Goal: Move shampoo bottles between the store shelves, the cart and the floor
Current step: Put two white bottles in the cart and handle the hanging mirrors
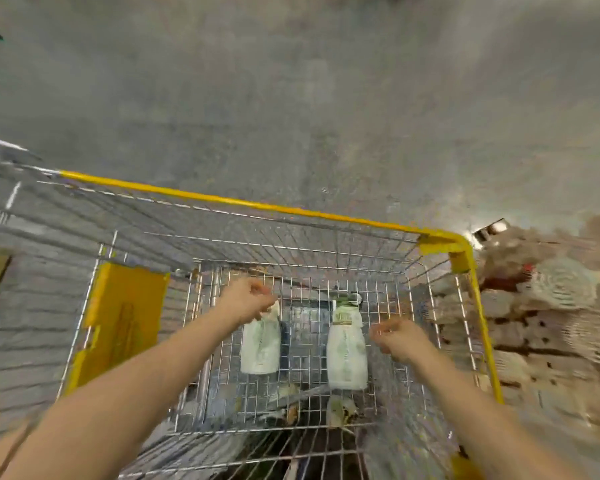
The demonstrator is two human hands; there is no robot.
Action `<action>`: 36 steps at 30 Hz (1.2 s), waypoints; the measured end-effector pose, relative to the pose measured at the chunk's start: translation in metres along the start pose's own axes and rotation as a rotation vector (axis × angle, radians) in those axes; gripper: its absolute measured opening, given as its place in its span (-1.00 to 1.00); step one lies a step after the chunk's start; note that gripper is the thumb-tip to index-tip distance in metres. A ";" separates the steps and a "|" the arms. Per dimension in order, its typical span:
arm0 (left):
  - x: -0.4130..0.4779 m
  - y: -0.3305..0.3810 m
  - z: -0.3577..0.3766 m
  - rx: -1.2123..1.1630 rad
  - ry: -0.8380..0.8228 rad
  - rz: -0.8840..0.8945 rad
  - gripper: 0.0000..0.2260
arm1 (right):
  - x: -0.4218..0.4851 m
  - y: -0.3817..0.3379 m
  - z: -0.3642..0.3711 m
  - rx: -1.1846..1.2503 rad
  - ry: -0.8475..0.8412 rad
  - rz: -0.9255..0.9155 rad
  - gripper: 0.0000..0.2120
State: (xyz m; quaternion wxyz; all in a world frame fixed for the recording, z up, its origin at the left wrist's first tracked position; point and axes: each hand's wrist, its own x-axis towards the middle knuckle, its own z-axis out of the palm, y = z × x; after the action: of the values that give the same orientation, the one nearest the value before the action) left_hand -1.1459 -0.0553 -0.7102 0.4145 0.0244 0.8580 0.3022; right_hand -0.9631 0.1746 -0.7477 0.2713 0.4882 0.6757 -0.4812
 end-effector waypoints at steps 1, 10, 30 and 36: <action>0.012 -0.015 0.007 0.022 -0.006 -0.035 -0.84 | 0.012 0.009 0.009 -0.014 -0.009 0.027 -0.52; 0.084 -0.106 0.054 -0.029 -0.113 -0.327 -0.52 | 0.093 0.060 0.061 -0.125 -0.074 0.109 -0.13; 0.089 -0.162 0.081 -0.076 -0.155 -0.322 -0.39 | 0.100 0.059 0.103 0.010 0.007 0.145 -0.38; 0.049 -0.113 0.041 -0.097 -0.280 -0.247 -0.39 | 0.052 0.038 0.075 0.150 0.020 0.133 -0.35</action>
State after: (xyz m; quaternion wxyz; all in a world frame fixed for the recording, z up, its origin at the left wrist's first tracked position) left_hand -1.1243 -0.1127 -0.8247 0.5646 -0.0590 0.7729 0.2836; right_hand -0.9555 0.1290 -0.8352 0.2584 0.5559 0.6064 -0.5065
